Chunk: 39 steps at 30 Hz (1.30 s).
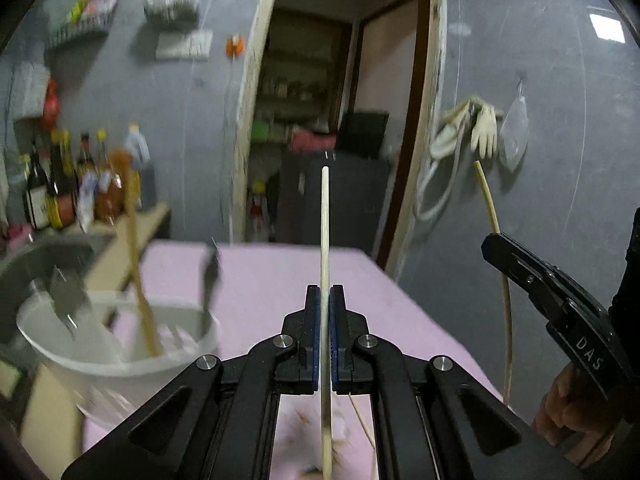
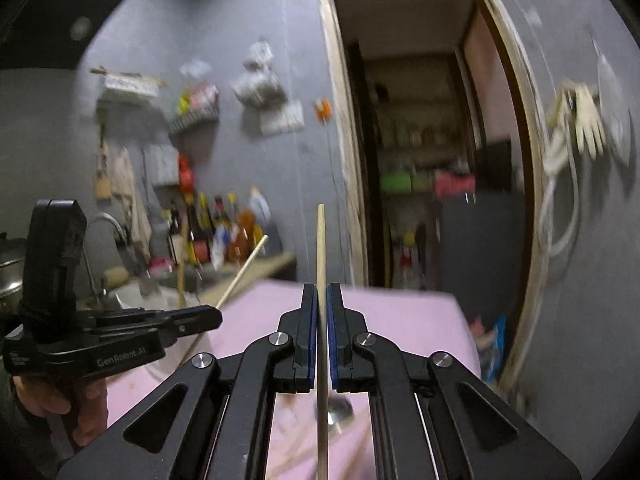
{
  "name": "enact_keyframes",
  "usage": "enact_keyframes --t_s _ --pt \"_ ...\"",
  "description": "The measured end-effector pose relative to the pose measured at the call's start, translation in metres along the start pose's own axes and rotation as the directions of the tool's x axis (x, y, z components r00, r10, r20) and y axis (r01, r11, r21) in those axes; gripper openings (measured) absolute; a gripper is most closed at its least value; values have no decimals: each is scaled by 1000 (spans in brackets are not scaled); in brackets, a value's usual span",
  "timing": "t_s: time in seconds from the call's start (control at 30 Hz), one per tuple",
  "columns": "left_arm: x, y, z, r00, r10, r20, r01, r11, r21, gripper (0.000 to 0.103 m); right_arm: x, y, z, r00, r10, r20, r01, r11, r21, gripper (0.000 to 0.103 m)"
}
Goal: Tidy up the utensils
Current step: 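Lift both chopsticks and carry them over the white utensil holder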
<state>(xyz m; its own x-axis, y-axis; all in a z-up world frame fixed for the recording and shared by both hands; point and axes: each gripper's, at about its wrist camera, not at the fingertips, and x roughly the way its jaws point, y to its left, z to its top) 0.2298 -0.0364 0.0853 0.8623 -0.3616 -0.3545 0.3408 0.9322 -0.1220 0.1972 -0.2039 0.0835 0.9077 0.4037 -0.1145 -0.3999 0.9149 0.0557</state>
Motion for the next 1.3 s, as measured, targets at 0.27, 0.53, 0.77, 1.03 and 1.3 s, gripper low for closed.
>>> enact_keyframes --t_s 0.27,0.53,0.77,1.03,1.3 --pt "-47 54 39 985 80 155 -77 997 -25 2 24 39 46 973 154 171 -152 988 -26 3" --pt "-66 132 50 964 165 210 -142 983 -119 2 78 81 64 915 320 246 -339 940 38 3" --pt "-58 190 38 947 222 232 -164 955 -245 2 113 101 56 899 344 270 -370 928 48 3" --pt "-52 207 18 928 281 245 -208 936 -285 2 139 105 32 909 350 224 -373 925 69 3" --pt "-44 205 0 925 305 225 -247 935 -252 2 147 112 14 917 360 170 -371 928 36 3"
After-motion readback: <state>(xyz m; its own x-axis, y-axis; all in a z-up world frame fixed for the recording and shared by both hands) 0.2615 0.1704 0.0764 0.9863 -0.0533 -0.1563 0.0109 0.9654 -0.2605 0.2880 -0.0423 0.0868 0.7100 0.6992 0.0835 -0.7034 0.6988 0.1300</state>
